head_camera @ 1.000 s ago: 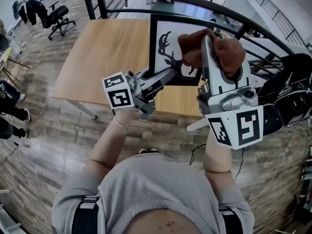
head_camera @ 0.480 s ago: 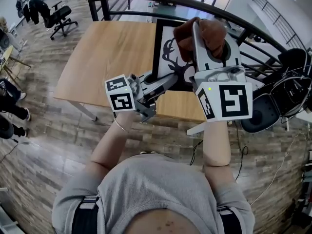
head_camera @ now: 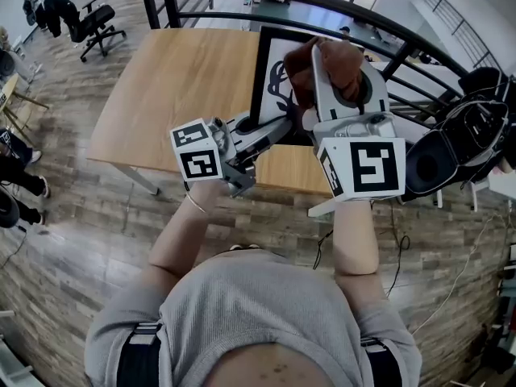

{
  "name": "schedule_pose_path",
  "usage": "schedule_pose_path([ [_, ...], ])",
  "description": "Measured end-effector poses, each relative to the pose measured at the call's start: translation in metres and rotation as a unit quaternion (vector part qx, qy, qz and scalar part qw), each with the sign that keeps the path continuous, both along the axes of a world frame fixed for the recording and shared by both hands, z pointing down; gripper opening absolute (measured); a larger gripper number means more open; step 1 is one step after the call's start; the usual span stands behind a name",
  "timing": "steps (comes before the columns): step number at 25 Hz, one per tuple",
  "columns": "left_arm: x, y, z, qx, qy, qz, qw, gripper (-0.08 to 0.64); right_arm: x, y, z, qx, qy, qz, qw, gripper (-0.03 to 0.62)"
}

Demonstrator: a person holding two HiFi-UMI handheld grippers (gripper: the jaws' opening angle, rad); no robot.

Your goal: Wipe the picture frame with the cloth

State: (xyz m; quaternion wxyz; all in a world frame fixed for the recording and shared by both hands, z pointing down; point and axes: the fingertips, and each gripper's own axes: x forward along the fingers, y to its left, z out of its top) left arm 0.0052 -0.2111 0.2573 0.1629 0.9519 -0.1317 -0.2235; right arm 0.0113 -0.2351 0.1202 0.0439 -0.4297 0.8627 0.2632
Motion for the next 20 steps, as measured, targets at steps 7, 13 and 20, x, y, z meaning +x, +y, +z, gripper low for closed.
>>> schedule_pose_path([
  [7,0.002,-0.003,0.004,-0.008,-0.001,0.006,0.9999,0.017,0.000,-0.003,0.011,-0.009,0.009,0.006,1.000,0.046],
  [13,0.002,-0.004,0.005,-0.006,0.001,0.005,1.0000,0.017,-0.001,0.000,0.026,-0.018,0.023,0.009,1.000,0.046],
  [20,0.002,-0.003,0.005,-0.007,0.008,0.005,0.9999,0.017,-0.002,0.006,0.045,-0.031,0.036,0.013,0.999,0.046],
])
